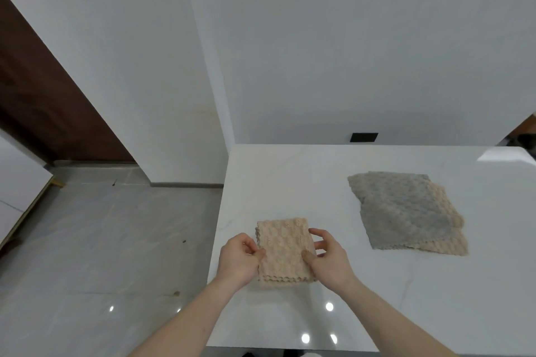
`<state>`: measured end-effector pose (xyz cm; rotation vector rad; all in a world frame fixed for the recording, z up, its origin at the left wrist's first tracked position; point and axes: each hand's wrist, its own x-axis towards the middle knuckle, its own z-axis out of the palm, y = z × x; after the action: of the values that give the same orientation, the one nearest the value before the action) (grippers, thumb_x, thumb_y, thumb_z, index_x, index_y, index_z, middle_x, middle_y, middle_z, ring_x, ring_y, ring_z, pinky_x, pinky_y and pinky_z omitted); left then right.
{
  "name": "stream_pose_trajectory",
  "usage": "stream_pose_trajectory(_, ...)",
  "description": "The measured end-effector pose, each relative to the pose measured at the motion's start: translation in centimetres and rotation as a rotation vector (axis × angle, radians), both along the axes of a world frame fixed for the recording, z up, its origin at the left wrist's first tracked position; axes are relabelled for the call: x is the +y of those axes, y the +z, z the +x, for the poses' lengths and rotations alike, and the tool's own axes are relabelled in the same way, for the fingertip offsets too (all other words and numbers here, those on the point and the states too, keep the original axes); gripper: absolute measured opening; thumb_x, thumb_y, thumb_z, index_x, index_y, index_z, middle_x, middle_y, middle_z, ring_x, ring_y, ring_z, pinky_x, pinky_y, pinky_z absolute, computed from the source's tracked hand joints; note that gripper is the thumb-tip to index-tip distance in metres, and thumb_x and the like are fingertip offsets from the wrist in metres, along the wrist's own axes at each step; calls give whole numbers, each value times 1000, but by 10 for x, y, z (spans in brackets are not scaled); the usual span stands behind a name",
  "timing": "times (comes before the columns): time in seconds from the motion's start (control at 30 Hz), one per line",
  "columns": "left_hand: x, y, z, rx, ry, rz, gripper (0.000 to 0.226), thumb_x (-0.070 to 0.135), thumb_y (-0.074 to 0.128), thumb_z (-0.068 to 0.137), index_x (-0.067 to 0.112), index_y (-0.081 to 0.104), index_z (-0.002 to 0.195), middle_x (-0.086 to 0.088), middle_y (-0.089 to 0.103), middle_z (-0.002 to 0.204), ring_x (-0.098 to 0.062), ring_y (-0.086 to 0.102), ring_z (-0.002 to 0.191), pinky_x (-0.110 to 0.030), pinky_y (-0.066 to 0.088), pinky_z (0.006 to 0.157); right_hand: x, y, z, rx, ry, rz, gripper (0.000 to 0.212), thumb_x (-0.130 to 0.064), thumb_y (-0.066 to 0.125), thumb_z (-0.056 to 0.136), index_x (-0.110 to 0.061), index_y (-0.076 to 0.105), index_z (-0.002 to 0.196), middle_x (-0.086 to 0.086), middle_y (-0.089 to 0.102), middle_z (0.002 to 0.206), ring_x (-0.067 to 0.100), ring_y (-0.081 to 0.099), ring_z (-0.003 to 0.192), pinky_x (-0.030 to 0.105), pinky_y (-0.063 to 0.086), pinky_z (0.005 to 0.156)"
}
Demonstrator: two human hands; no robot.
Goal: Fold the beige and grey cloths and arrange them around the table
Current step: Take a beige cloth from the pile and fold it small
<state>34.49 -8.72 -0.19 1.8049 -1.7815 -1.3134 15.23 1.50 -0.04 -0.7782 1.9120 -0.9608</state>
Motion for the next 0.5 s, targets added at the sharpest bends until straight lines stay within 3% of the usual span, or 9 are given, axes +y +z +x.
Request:
stream_pose_trajectory(0.13, -15, -1, 6, -13, 15, -6, 28, 20, 82, 81, 20, 57, 68, 7, 61, 58, -7, 54, 51, -22, 42, 56, -17, -5, 7, -19, 22, 10, 48, -16, 67, 88, -32, 55, 131, -2, 66, 102, 10, 67, 86, 15, 51, 55)
stream_pose_trajectory(0.3, -35, -7, 19, 7, 8, 2, 30, 14, 82, 83, 16, 56, 69, 6, 61, 58, 1, 50, 44, -14, 39, 49, -34, -5, 22, -28, 8, 17, 49, -18, 68, 87, -33, 54, 131, -2, 67, 103, 9, 68, 87, 15, 52, 55)
stream_pose_trajectory(0.5, -82, -11, 37, 6, -100, -19, 28, 18, 83, 83, 16, 58, 69, 2, 66, 64, -5, 55, 53, -12, 41, 50, -67, -7, 50, -35, -90, 36, 50, -18, 67, 87, -32, 54, 132, -2, 67, 103, 9, 69, 83, 17, 52, 54)
